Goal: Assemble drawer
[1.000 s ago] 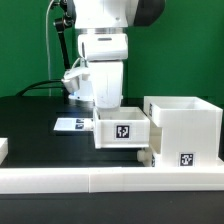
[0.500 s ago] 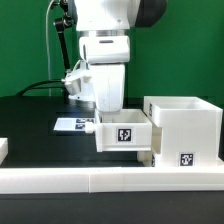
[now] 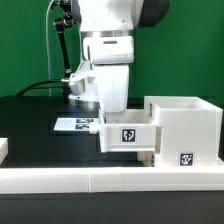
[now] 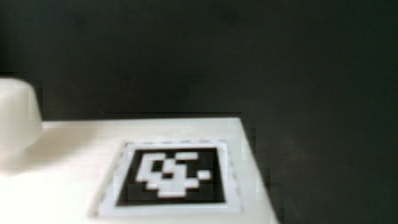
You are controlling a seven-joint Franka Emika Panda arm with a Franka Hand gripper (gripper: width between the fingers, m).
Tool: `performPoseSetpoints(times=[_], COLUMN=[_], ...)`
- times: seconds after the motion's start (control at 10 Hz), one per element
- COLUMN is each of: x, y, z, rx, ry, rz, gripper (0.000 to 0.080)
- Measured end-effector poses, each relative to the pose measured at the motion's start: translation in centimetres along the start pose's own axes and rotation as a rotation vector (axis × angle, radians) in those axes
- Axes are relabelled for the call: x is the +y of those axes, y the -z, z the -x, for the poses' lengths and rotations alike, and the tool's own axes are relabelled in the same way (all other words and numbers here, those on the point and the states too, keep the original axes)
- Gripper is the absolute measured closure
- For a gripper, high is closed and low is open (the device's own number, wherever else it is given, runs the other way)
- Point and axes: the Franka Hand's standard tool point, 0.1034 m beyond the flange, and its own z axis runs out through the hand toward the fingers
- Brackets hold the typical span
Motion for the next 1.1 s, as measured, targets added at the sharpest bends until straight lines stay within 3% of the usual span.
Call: performPoseSetpoints(times=[1.1], x=[-0.42], y=[-0.59], z=[0.21], rx=[0.002], ry=[-0.008], rz=[-0.011], gripper=[0.0757])
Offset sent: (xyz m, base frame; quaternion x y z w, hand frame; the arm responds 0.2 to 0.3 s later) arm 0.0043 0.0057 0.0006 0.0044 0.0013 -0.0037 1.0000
